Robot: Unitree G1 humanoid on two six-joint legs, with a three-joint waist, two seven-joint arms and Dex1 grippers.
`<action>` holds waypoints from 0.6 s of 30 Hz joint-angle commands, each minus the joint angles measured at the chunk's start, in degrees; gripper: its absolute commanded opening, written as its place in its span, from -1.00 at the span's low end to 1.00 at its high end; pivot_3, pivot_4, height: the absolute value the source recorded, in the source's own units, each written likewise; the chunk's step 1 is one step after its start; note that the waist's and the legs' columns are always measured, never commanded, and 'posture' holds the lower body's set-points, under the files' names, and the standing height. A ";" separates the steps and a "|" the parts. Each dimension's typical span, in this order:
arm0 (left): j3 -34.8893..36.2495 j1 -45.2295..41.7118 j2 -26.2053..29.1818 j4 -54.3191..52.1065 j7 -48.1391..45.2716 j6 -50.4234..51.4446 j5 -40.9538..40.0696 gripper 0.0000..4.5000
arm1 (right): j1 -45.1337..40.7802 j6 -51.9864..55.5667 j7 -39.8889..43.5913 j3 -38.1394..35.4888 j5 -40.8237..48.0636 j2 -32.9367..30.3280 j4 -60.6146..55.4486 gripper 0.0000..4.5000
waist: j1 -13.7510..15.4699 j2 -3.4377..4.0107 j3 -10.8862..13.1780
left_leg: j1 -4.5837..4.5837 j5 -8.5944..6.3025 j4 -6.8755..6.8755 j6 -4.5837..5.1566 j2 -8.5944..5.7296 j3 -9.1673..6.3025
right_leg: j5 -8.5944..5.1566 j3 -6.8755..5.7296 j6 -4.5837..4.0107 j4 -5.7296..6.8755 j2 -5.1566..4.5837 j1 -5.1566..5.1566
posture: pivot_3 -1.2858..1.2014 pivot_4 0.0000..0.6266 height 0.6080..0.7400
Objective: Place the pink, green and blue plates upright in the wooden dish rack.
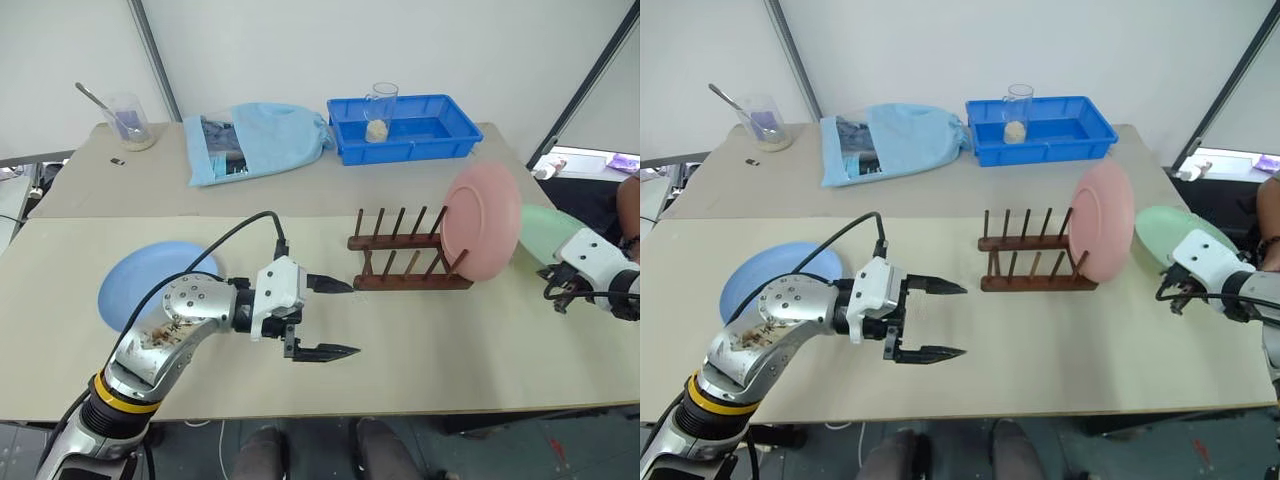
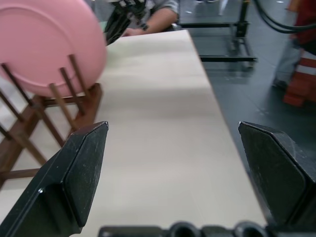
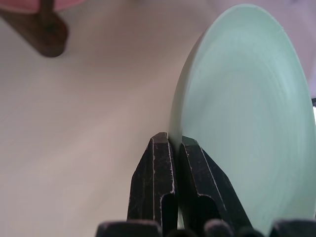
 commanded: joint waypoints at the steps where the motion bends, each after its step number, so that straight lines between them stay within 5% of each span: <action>1: 2.59 0.89 -0.22 -1.73 2.92 -0.30 0.24 1.00 | -2.79 0.38 -1.69 -6.31 2.23 -2.96 -6.08 -0.99 | -0.12 0.01 0.00 | 0.00 0.00 -0.01 0.00 0.00 0.00 | 0.00 0.01 0.00 0.00 0.01 -0.01 | 0.03 -0.52 0.96; 11: 6.92 4.08 -1.17 -1.61 6.08 -2.19 -0.83 1.00 | -20.20 9.91 -2.31 -8.90 17.38 1.18 -21.24 -0.99 | -0.18 0.02 0.01 | 0.03 0.00 -0.03 0.00 0.03 0.02 | 0.01 0.03 -0.01 0.04 0.02 -0.04 | 0.03 -0.52 0.96; 18: 9.28 5.20 -1.86 -2.19 5.06 -2.29 -4.39 1.00 | -26.66 33.71 -8.67 -12.13 44.14 13.05 -33.11 -0.99 | 0.06 0.02 0.01 | -0.18 -0.01 -0.06 0.00 0.09 -0.02 | 0.02 0.00 -0.03 -0.03 0.02 -0.13 | 0.03 -0.52 0.96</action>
